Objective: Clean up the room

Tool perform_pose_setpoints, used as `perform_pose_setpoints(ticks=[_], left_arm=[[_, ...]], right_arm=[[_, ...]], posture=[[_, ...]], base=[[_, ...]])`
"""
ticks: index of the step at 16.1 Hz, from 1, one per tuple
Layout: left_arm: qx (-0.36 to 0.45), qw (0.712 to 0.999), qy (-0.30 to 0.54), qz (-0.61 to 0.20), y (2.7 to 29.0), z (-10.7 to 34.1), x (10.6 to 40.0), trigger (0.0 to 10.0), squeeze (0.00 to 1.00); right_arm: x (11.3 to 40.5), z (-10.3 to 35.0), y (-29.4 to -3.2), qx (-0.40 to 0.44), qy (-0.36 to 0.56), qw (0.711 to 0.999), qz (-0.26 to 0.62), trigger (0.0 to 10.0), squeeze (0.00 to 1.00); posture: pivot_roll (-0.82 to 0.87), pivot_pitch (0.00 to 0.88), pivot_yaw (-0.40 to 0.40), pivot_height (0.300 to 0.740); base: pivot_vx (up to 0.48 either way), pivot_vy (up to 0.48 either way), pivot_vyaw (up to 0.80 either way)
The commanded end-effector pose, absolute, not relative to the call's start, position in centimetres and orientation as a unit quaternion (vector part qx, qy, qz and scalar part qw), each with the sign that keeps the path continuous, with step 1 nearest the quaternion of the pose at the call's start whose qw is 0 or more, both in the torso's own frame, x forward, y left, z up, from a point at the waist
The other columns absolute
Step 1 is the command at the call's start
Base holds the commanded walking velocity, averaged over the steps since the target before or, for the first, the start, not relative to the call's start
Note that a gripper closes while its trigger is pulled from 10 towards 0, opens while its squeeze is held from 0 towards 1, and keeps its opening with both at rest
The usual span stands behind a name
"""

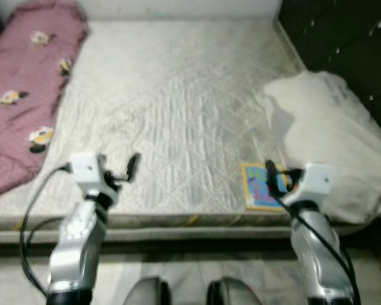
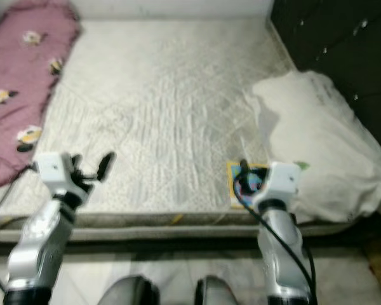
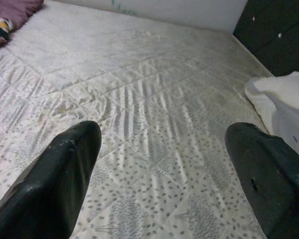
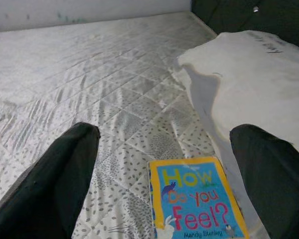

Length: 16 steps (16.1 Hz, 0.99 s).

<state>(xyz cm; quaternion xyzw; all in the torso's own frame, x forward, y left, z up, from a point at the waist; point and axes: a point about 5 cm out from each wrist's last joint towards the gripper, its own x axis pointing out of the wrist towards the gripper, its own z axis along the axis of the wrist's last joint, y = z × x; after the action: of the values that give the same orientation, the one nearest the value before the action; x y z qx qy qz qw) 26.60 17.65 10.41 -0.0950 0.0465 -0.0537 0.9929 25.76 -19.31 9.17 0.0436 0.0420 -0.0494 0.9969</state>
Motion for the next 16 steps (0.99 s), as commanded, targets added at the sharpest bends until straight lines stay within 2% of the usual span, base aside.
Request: perform_pose_setpoints(ticks=[1,16], left_arm=[[-0.084,0.995,0.042,-0.046,18.26,10.76,26.67,10.0,0.0],[-0.091,0.994,0.035,-0.057,18.05,10.91,26.91,10.0,0.0]], right_arm=[[25.91,9.58,-19.12,0.046,0.033,0.997,-0.044,10.0,0.0],[26.03,9.39,-19.0,0.047,0.038,0.997,-0.042,10.0,0.0]], posture=[[-0.02,0.123,-0.014,0.74],[-0.02,0.123,-0.012,0.74]], base=[[0.0,0.48,0.0],[0.0,0.48,0.0]])
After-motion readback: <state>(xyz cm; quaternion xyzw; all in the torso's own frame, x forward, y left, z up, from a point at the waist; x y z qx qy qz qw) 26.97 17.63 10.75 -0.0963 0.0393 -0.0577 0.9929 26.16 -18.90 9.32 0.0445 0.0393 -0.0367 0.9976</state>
